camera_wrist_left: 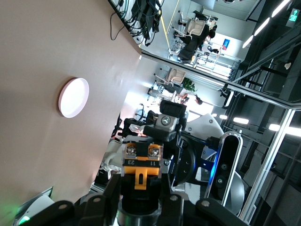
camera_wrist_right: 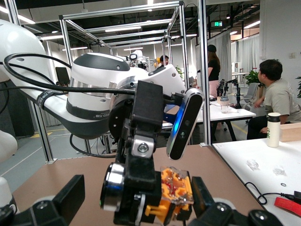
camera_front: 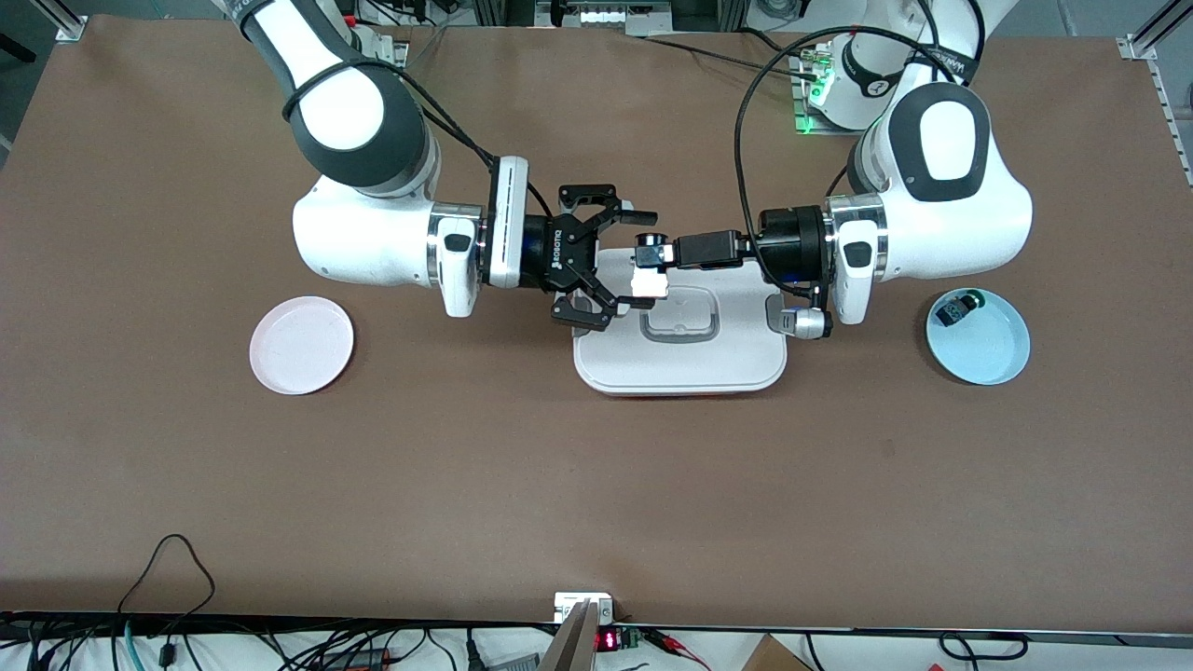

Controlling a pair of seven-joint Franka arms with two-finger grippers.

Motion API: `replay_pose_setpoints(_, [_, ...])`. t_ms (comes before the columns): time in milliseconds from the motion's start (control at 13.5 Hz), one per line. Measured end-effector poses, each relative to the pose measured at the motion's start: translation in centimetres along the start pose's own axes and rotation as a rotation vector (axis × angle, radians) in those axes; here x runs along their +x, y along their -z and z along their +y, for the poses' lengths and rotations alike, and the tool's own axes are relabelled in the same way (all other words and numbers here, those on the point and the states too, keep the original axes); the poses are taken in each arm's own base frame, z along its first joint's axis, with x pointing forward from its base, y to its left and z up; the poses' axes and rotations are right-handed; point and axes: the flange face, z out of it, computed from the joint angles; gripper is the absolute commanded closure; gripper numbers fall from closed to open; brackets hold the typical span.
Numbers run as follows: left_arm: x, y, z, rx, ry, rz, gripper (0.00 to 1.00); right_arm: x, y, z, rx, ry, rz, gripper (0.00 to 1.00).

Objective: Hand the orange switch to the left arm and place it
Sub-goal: 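Carry the switch to the blue plate while the right gripper withdraws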

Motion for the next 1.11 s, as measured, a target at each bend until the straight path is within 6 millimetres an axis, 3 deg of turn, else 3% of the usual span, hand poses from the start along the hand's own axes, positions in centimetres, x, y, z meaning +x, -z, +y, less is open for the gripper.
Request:
replay_pose_setpoints(223, [0.9,2.6,-0.3,0.048,-0.021,-0.008,1.00,-0.1,0.1,0.1,-0.004,-0.001,-0.001,0.00])
replay_pose_setpoints(445, [2.6,7.4,-1.3,0.119,-0.033,-0.017,1.00,-0.9,1.7,1.3,-0.037,-0.014,-0.011,0.00])
replay_pose_setpoints(742, [4.4,15.4,-4.8,0.389,-0.061,-0.019,1.00,-4.3,7.1,3.9,-0.116,-0.094,-0.043,0.00])
replay_pose_setpoints(1113, [6.1,27.0,-12.0,0.901,-0.116,-0.042,1.00,-7.2,14.2,5.6,-0.218,-0.379,-0.178,0.00])
